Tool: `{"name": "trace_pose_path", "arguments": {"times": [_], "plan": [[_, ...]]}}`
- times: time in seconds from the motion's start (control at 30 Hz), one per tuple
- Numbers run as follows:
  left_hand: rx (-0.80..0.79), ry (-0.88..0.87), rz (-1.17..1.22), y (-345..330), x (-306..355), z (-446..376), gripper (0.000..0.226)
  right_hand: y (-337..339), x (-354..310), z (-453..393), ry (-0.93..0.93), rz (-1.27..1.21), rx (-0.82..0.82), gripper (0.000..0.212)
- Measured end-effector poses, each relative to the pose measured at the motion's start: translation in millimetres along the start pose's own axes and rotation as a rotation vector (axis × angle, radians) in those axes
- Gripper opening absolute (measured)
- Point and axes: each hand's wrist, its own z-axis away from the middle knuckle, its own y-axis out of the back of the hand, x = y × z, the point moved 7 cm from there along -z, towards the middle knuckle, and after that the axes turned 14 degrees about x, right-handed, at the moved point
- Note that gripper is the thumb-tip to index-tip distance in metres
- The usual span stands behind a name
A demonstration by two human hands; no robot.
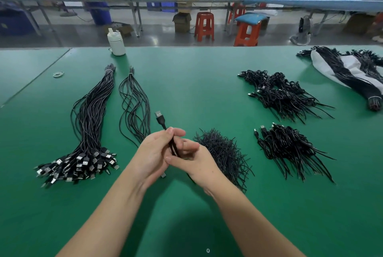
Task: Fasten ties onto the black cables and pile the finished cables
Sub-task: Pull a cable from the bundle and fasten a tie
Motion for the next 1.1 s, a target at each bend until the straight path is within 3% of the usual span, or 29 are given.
{"name": "trace_pose_path", "arguments": {"times": [0.2,0.33,0.47,0.77,0.93,1.1], "plan": [[-0.294,0.126,-0.153,-15.1,2.5,14.3,0.033,10.2,1.5,5.4,0.011,0.067,0.007,0.022],[-0.343,0.170,-0.258,-21.6,0.3,18.8,0.035,13.2,4.3,9.8,0.000,0.060,-0.003,0.024],[-0.286,0.182,-0.318,-22.4,-6.8,20.5,0.031,20.5,11.9,9.2,0.004,0.127,0.011,0.033],[-0.057,0.014,-0.571,-25.9,-4.2,22.7,0.037,29.6,8.7,3.3,0.115,0.326,0.072,0.024],[-0.064,0.098,-0.673,-27.8,-3.1,23.8,0.038,36.0,6.1,5.4,0.157,0.438,0.097,0.028],[0.121,-0.063,-0.914,-27.2,-7.9,23.3,0.042,27.2,-3.3,9.4,0.299,0.697,0.090,0.024]]}}
